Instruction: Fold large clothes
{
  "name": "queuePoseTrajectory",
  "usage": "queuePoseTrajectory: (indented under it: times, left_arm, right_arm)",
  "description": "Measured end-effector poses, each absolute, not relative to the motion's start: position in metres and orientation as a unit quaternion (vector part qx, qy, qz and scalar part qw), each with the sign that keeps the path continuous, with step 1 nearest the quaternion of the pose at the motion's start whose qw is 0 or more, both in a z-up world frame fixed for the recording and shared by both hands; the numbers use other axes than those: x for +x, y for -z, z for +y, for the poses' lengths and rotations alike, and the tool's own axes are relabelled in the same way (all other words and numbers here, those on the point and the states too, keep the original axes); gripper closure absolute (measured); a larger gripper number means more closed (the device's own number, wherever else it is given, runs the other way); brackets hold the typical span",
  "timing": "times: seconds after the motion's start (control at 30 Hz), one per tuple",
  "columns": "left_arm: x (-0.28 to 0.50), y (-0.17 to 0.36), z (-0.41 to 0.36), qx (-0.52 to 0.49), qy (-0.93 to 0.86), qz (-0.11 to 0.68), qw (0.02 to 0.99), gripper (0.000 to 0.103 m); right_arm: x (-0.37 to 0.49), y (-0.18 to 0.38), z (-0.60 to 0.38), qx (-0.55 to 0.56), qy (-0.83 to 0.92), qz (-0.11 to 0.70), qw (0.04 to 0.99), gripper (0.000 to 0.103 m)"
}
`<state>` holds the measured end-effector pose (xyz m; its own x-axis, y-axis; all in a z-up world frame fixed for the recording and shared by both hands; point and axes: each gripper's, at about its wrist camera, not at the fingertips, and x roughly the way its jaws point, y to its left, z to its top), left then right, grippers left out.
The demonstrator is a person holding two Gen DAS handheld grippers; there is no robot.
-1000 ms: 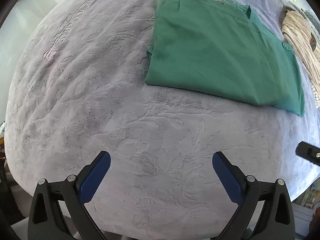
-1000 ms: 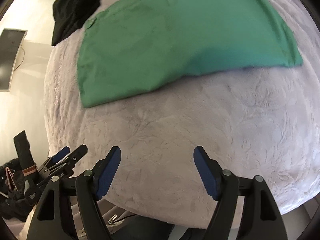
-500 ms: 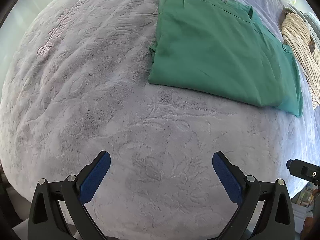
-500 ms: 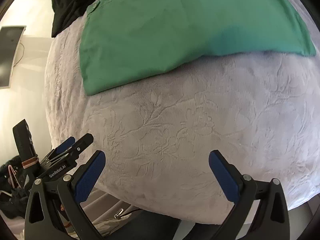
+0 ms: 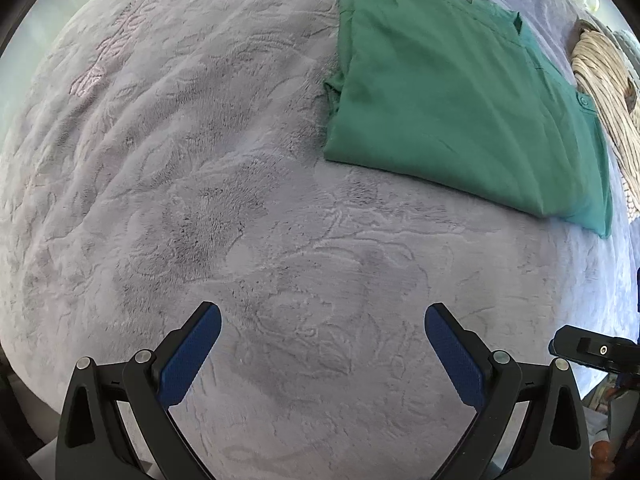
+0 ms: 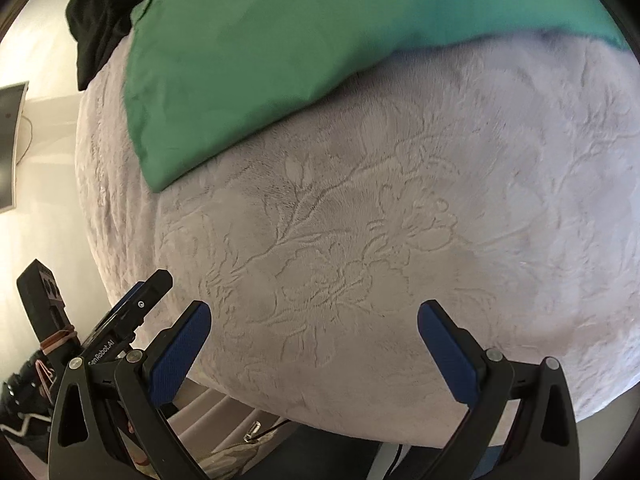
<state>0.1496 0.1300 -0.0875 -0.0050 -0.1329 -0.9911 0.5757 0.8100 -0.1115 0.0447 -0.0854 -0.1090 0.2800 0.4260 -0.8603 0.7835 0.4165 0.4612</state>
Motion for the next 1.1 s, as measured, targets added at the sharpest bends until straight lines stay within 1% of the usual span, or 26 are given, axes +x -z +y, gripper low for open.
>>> queuePoseTrajectory:
  times: [0.17, 0.33, 0.5, 0.57, 0.6, 0.73, 0.9, 0.93, 0.97, 1.0, 1.03, 1.1]
  left_arm:
    - [0.157, 0.09, 0.13, 0.16, 0.266, 0.657, 0.687, 0.001]
    - [0.172, 0.089, 0.128, 0.152, 0.277, 0.651, 0.69, 0.001]
    - [0.188, 0.091, 0.121, 0.136, 0.303, 0.641, 0.692, 0.001]
    - [0.192, 0.092, 0.117, 0.13, 0.32, 0.637, 0.689, 0.001]
    - [0.196, 0.093, 0.115, 0.124, 0.329, 0.635, 0.688, 0.001]
    - [0.218, 0.096, 0.108, 0.083, 0.36, 0.637, 0.677, 0.001]
    - [0.244, 0.101, 0.096, 0.029, 0.383, 0.644, 0.661, 0.001]
    - [0.246, 0.102, 0.094, 0.013, 0.382, 0.65, 0.656, 0.001]
    - [0.247, 0.103, 0.095, -0.002, 0.383, 0.655, 0.651, 0.001]
    - [0.252, 0.103, 0.093, -0.02, 0.386, 0.658, 0.646, 0.001]
    - [0.26, 0.102, 0.091, -0.033, 0.389, 0.658, 0.644, 0.001]
    - [0.271, 0.098, 0.086, -0.047, 0.402, 0.652, 0.642, 0.001]
  right_arm:
    - [0.047, 0.116, -0.086, 0.548, 0.142, 0.558, 0.607, 0.0]
    - [0.066, 0.112, -0.095, 0.587, 0.115, 0.488, 0.636, 0.0]
    - [0.094, 0.119, -0.106, 0.622, 0.071, 0.428, 0.652, 0.002]
    - [0.102, 0.127, -0.109, 0.639, 0.062, 0.405, 0.651, 0.008]
    - [0.104, 0.133, -0.112, 0.65, 0.059, 0.395, 0.647, 0.014]
    - [0.106, 0.157, -0.117, 0.69, 0.055, 0.36, 0.625, 0.015]
    - [0.113, 0.162, -0.128, 0.717, 0.054, 0.296, 0.629, 0.015]
    - [0.117, 0.163, -0.13, 0.723, 0.053, 0.289, 0.625, 0.018]
    - [0.122, 0.165, -0.133, 0.732, 0.047, 0.28, 0.619, 0.025]
    - [0.126, 0.165, -0.134, 0.74, 0.039, 0.272, 0.614, 0.059]
    - [0.128, 0.163, -0.136, 0.739, 0.036, 0.273, 0.615, 0.096]
    - [0.128, 0.151, -0.139, 0.726, 0.03, 0.264, 0.634, 0.096]
